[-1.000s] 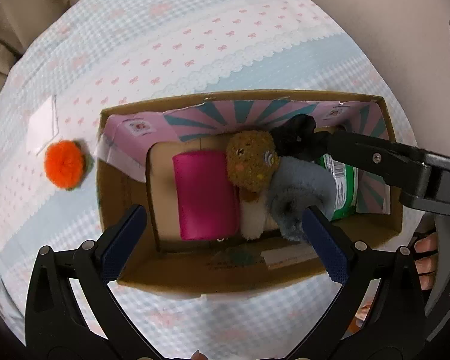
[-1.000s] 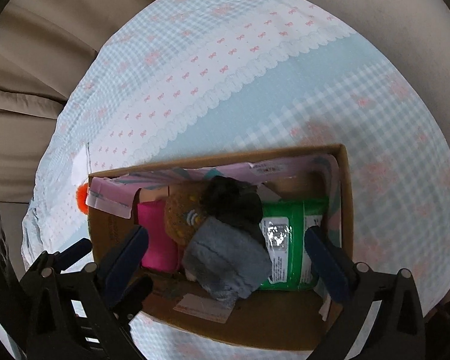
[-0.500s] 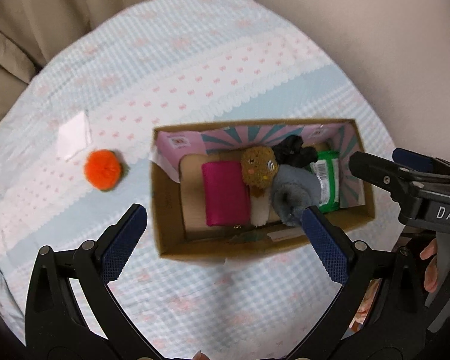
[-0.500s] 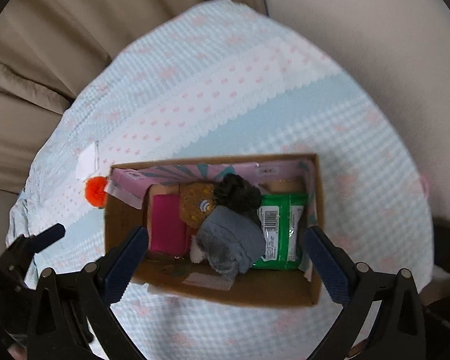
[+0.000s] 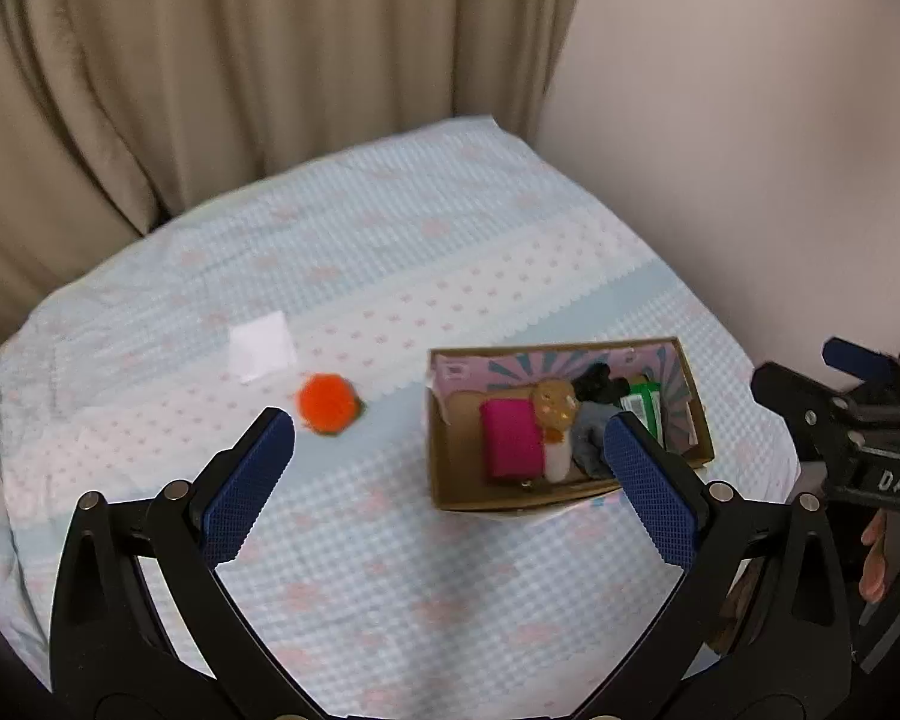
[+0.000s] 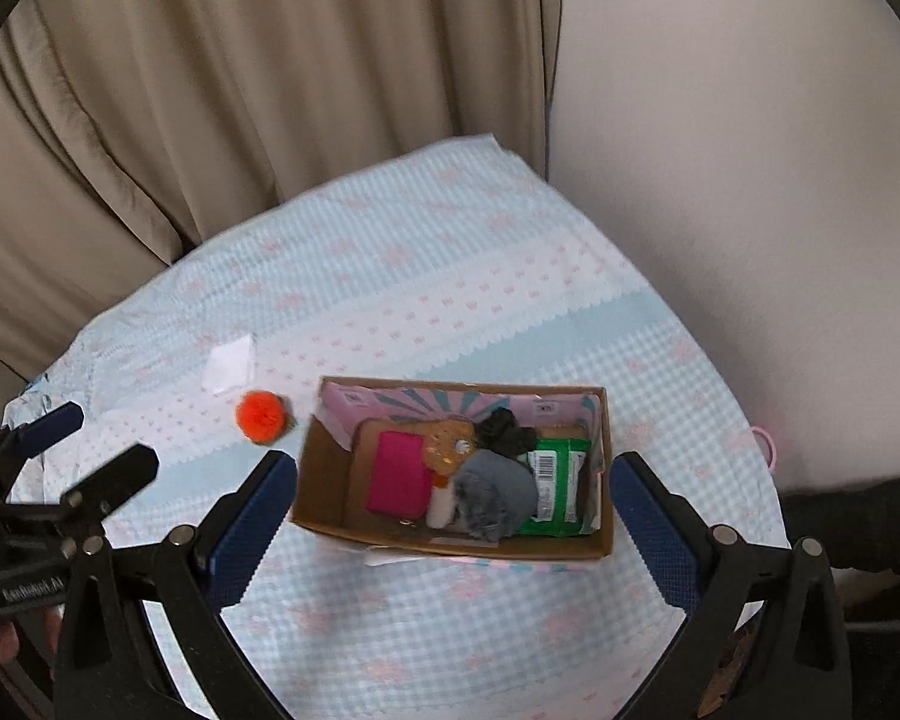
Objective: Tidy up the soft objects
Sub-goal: 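Lift both tools from the box toward the orange pompom and white tissue, then grasp the white tissue with the left tool while the right tool grasps the orange pompom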
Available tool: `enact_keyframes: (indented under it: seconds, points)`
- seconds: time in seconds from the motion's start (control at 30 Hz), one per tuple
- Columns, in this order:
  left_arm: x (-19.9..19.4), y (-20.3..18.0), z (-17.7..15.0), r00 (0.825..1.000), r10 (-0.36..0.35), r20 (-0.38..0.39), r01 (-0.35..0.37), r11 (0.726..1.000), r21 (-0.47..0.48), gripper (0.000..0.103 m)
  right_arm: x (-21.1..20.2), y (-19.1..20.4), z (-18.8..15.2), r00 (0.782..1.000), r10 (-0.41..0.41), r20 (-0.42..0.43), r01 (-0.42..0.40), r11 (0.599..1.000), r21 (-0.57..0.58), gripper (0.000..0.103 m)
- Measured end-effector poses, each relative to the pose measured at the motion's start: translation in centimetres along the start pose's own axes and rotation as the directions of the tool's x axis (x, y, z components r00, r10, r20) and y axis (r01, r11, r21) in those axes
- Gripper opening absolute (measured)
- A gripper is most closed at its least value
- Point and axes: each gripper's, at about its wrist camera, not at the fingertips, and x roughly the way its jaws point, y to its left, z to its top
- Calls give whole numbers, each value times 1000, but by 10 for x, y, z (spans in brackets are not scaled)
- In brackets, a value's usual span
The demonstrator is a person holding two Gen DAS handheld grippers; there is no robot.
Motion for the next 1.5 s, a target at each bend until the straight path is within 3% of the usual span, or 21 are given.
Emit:
enact_keyframes:
  seconds: [0.27,0.33,0.5,0.8,1.1,1.33,1.5]
  points:
    - [-51,60,-27,998,-4,70,8,999,-50,103,-57,58,-37,981,-65,181,69,998,-14,103]
    - [-57,78,-36,997,-6,72,11,997,-70,103,-61,72,-44,977,-90,194,97,995,-27,103]
    - [-60,114,-49,998,6,69,1,996,-89,103,-65,98,-54,971,-60,231,66,998,-20,103]
    - [-43,181,-44,997,8,72,-2,997,-79,103,-44,158,-53,968,-26,248,31,999,-18,103]
    - [45,241,-14,1000,0,31,3,997,-74,103,42,219,-43,977,39,212,-32,999,-38,103]
    - [164,269,-5,1000,-19,-12,18,997,-79,102,156,251,-50,982,95,160,-85,994,-74,103]
    - [246,279,-9,998,-43,-44,39,995,-90,102,235,260,-62,988,83,134,-71,993,-92,103]
